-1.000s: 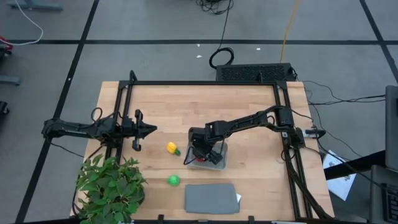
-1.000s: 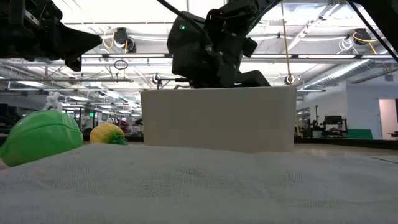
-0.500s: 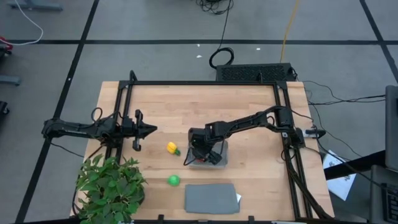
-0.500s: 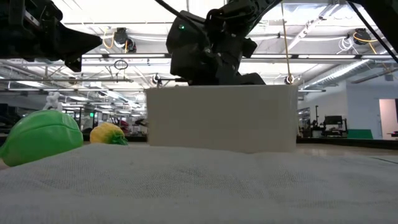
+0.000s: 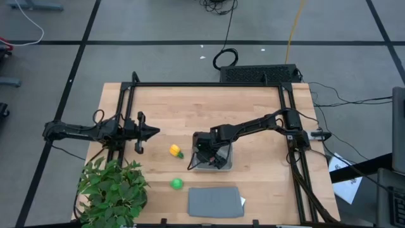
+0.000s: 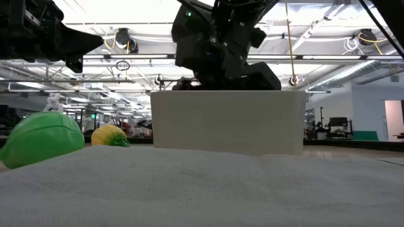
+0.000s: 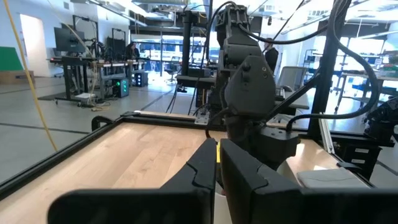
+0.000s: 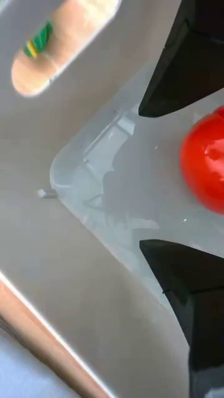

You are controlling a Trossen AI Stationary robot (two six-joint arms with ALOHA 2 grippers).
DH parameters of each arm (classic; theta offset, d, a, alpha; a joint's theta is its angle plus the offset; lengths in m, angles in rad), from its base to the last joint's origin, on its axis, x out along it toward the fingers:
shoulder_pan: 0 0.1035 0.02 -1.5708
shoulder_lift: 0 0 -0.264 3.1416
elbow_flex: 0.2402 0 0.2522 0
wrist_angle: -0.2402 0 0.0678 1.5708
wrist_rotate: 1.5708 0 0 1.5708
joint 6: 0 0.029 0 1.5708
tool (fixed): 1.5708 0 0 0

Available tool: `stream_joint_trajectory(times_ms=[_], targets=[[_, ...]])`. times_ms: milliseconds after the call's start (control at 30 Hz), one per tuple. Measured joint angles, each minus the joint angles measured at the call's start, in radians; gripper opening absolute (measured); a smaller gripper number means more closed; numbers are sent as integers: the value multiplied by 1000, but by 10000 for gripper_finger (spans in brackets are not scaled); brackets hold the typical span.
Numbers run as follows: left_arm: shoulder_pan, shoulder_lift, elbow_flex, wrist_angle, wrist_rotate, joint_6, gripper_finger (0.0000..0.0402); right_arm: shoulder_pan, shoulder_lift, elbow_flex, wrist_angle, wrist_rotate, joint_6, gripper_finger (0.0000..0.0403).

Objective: Pick and placing Produce into tupperware
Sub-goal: Put the yellow pineapple into the gray bin

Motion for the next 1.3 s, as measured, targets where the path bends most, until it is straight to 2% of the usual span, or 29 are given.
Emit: stream_joint_trajectory(times_ms=[300, 433, 633, 800, 1133, 1200, 1300], targets=[[0, 0, 0, 2, 0, -6, 26, 7, -34, 0, -8, 50, 9, 332], [0, 0, 0, 3, 0, -6, 26, 7, -94, 0, -3, 132, 5, 332], [0, 0, 0, 3, 0, -6, 26, -3, -188, 1, 32, 141, 53, 316], [0, 0, 0, 3, 0, -6, 26, -26, -219, 3, 46, 140, 91, 248], [0, 0, 0, 3, 0, -9, 26, -46, -219, 3, 67, 131, 78, 27], [0, 0, 0, 3, 0, -9, 26, -46, -219, 3, 65, 129, 78, 8], [0, 0, 0, 3, 0, -9, 26, -46, -219, 3, 65, 107, 103, 9]])
